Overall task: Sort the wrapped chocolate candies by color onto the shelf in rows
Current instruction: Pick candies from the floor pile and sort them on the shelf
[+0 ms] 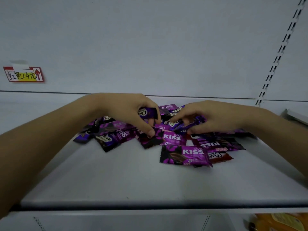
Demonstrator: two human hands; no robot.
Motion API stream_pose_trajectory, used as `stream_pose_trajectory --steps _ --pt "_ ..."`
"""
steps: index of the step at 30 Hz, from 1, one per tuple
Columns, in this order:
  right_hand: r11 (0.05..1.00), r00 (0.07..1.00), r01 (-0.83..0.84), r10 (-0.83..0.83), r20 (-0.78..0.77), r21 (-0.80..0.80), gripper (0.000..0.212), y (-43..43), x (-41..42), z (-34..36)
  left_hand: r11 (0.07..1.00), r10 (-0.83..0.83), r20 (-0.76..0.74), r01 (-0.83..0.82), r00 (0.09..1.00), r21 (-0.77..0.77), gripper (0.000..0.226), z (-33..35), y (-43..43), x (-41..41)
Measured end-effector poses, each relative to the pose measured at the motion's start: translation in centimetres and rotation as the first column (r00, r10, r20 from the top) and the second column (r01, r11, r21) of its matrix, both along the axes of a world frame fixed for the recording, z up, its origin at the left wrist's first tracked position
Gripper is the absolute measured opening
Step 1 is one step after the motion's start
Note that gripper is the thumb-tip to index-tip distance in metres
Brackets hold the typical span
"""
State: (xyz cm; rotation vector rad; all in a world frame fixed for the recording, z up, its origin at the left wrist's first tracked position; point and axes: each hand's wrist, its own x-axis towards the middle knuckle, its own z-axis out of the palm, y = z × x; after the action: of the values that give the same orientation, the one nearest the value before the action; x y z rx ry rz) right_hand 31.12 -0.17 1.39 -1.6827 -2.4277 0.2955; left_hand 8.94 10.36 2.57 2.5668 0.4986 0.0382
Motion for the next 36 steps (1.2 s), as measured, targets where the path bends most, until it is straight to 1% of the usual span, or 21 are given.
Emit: stream_pose_trajectory --steps 3,5,7,8,9,10,12,13,15,16,19,21,24,27,28,30,31,32,33,34,36 --pt "0.999 0.989 -0.024 0.017 0.15 0.045 0.032 0.0 -0.4 -0.2 0.999 0.04 -0.058 -0.042 0.997 -0.026 0.028 0.5 0.0 -0.6" --pt "0.994 0.983 -0.026 0.007 0.181 0.107 0.023 0.1 -0.6 -0.3 0.996 0.087 0.025 -0.087 0.996 -0.017 0.025 0.2 -0.1 -0.3" --pt "0.985 0.982 0.027 -0.058 0.181 0.168 0.02 0.2 -0.5 0.1 0.982 0.131 0.18 -0.152 0.975 0.109 0.02 -0.6 -0.3 0.8" --pt "0.978 0.982 0.072 -0.103 0.158 0.195 0.018 0.2 -0.3 0.5 0.964 0.132 0.238 -0.18 0.962 0.195 0.019 -1.0 -0.4 1.5" --pt "0.97 0.984 0.114 -0.14 0.111 0.216 0.016 0.1 0.1 0.9 0.945 0.129 0.264 -0.2 0.956 0.259 0.019 -1.3 -0.5 2.2" --pt "0.962 0.986 0.148 -0.162 0.047 0.228 0.012 0.1 0.7 1.4 0.931 0.136 0.26 -0.213 0.956 0.297 0.019 -1.6 -0.7 3.0" --pt "0.956 0.979 0.203 -0.195 -0.059 0.213 0.012 0.0 2.1 2.3 0.913 0.17 0.181 -0.224 0.969 0.34 0.024 -2.0 -1.2 4.3" --pt "0.957 0.973 0.227 -0.217 -0.072 0.179 0.014 0.0 2.6 2.4 0.907 0.192 0.131 -0.227 0.973 0.354 0.03 -2.3 -1.3 5.0" --pt "0.966 0.969 0.247 -0.244 -0.045 0.08 0.015 0.2 3.1 2.0 0.903 0.231 0.071 -0.241 0.97 0.357 0.039 -2.8 -1.7 5.9" --pt "0.97 0.97 0.242 -0.242 -0.012 0.028 0.014 0.3 3.1 1.5 0.908 0.247 0.067 -0.255 0.967 0.332 0.041 -2.9 -1.8 6.2" --pt "0.969 0.971 0.236 -0.233 0.054 -0.065 0.022 0.8 2.5 0.5 0.935 0.297 0.081 -0.307 0.951 0.175 0.037 -2.7 -1.7 6.2" --pt "0.976 0.978 0.205 -0.201 0.06 -0.067 0.023 0.6 1.8 0.6 0.941 0.315 0.073 -0.322 0.946 0.105 0.032 -2.3 -1.7 5.6" --pt "0.984 0.977 0.175 -0.169 0.13 -0.04 0.024 0.3 1.1 0.7 0.947 0.32 0.041 -0.321 0.946 -0.003 0.023 -1.7 -1.6 4.5" --pt "0.973 0.968 0.223 -0.214 0.132 -0.057 0.027 0.2 0.9 0.7 0.92 0.381 0.034 -0.375 0.924 -0.111 0.022 -1.2 -1.3 2.9" --pt "0.969 0.965 0.24 -0.231 0.128 -0.059 0.028 0.2 0.9 0.6 0.905 0.407 0.055 -0.394 0.912 -0.158 0.018 -1.1 -1.1 2.3" --pt "0.966 0.959 0.258 -0.252 0.127 -0.03 0.032 0.1 0.8 0.5 0.859 0.462 0.12 -0.409 0.879 -0.31 0.004 -1.0 -0.7 1.3" --pt "0.964 0.956 0.266 -0.263 0.131 -0.01 0.034 0.2 0.7 0.4 0.833 0.498 0.156 -0.42 0.853 -0.361 0.004 -0.9 -0.5 0.9" --pt "0.961 0.953 0.276 -0.275 0.128 0.012 0.034 0.2 0.6 0.3 0.823 0.524 0.191 -0.435 0.83 -0.365 0.008 -0.8 -0.1 0.6" --pt "0.956 0.949 0.293 -0.294 0.116 0.028 0.034 0.2 0.7 0.5 0.835 0.53 0.225 -0.457 0.818 -0.306 0.012 -0.9 0.3 0.4" --pt "0.951 0.948 0.308 -0.309 0.077 0.021 0.033 0.0 0.7 0.9 0.859 0.511 0.247 -0.479 0.823 -0.182 0.014 -1.0 0.7 0.3" --pt "0.947 0.945 0.311 -0.317 -0.077 -0.086 0.031 -0.7 1.1 2.0 0.877 0.415 0.232 -0.455 0.88 0.155 0.014 -1.1 0.9 0.5"
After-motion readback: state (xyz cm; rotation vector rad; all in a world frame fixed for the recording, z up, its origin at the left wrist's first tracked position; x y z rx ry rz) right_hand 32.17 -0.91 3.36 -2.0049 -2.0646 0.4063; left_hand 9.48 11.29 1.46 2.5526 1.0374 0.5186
